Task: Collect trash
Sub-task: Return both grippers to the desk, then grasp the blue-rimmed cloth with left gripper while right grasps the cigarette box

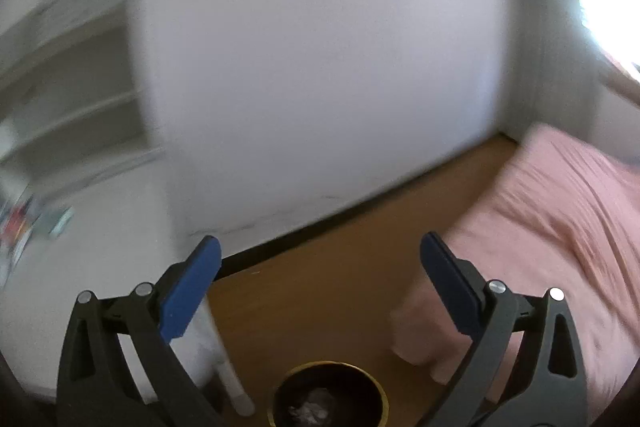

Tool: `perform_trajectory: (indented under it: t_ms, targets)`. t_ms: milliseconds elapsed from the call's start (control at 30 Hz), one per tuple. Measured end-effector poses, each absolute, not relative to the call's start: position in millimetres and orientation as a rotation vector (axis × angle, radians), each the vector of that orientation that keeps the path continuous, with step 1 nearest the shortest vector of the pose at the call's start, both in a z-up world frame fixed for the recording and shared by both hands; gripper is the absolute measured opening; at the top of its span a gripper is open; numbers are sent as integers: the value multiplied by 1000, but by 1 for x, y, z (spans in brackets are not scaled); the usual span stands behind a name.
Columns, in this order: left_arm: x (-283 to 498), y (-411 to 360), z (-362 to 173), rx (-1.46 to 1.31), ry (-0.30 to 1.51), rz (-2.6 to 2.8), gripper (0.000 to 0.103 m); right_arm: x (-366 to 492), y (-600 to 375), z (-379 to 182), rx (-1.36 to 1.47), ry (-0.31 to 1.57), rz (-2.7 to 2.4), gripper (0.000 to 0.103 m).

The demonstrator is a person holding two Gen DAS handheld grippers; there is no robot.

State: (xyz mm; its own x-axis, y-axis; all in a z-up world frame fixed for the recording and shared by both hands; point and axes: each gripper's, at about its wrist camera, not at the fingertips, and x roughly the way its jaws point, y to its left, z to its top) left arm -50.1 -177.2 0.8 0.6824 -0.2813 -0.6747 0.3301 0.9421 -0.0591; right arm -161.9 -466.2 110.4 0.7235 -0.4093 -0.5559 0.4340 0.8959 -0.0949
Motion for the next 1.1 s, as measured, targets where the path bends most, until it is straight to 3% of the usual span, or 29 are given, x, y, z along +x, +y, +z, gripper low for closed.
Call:
perform_trajectory:
  t_ms: [233, 600, 700, 867, 967, 1000, 1033, 1067, 1100]
  targets:
    - [0, -85, -55, -65, 918, -57, 96, -59, -348, 105, -55, 661, -100, 96]
    - [14, -52, -59, 16, 920, -146, 95, 48, -248, 58, -240, 885, 232, 96]
    - [17, -47, -57, 1, 929, -185, 85, 76, -239, 46, -292, 941, 290, 96]
    - [20, -47, -51, 23, 932, -212, 47, 106, -239, 38, -356, 968, 367, 96]
    - [24, -45, -49, 3, 941, -215, 31, 118, -240, 35, -374, 983, 402, 96]
    - [24, -44, -48, 7, 942, -211, 29, 120, -240, 34, -356, 1003, 424, 96]
    - [25, -44, -46, 15, 939, -204, 28, 121, -240, 32, -338, 1024, 450, 88]
    - [25, -44, -44, 24, 938, -199, 28, 122, -239, 30, -319, 1045, 479, 73]
    - [24, -42, -41, 27, 934, -198, 27, 120, -240, 30, -296, 1053, 494, 68]
